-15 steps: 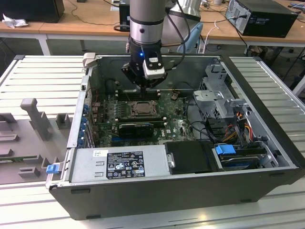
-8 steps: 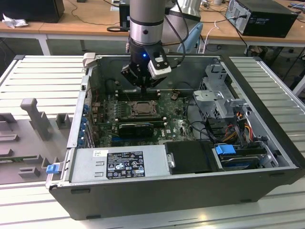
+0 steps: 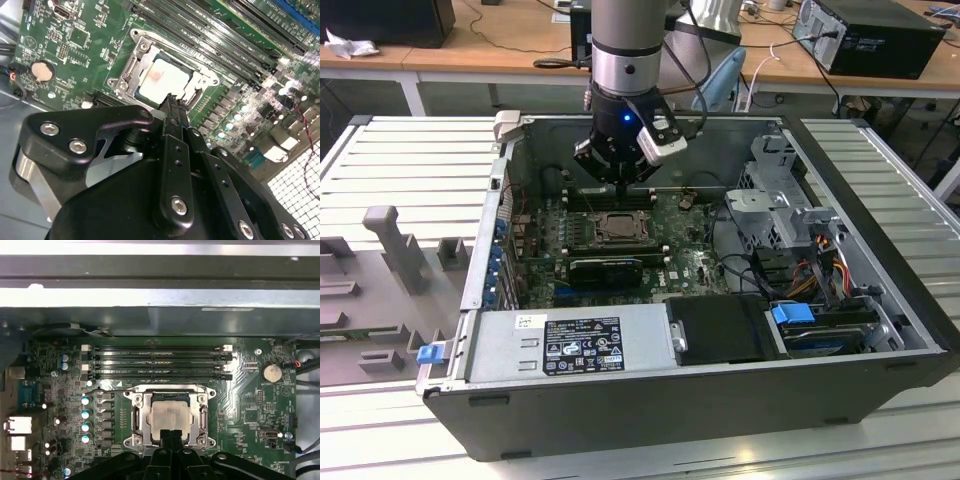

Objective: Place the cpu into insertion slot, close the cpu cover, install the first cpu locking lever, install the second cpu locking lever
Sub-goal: 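Install the first cpu locking lever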

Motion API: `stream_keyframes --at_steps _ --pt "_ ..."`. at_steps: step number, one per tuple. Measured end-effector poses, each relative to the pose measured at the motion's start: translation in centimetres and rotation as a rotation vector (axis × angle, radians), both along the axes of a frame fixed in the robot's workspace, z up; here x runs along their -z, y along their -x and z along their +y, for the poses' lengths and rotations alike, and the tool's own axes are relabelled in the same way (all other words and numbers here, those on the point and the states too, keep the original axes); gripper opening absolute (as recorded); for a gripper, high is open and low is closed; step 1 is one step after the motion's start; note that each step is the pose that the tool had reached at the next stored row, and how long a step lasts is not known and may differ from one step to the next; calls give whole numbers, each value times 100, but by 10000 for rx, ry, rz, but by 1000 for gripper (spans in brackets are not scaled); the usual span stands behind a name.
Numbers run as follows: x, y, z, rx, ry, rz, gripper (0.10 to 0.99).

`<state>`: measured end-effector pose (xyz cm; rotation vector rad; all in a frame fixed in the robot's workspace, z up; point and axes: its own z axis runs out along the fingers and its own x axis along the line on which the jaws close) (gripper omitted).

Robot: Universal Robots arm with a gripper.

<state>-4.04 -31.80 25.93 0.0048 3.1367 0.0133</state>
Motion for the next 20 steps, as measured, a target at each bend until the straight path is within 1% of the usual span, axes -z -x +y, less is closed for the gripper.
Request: stream_keyframes --at_steps 7,10,11,14,16,20 --pt "6 249 0 -13 -17 -2 106" --pt "12 391 0 -14 -31 -10 106" --pt "17 479 2 -14 -36 -18 106" --pt "25 604 15 -14 -40 -21 106" --pt "31 648 35 -14 -52 -20 106" --pt "40 683 89 -27 -89 -21 106"
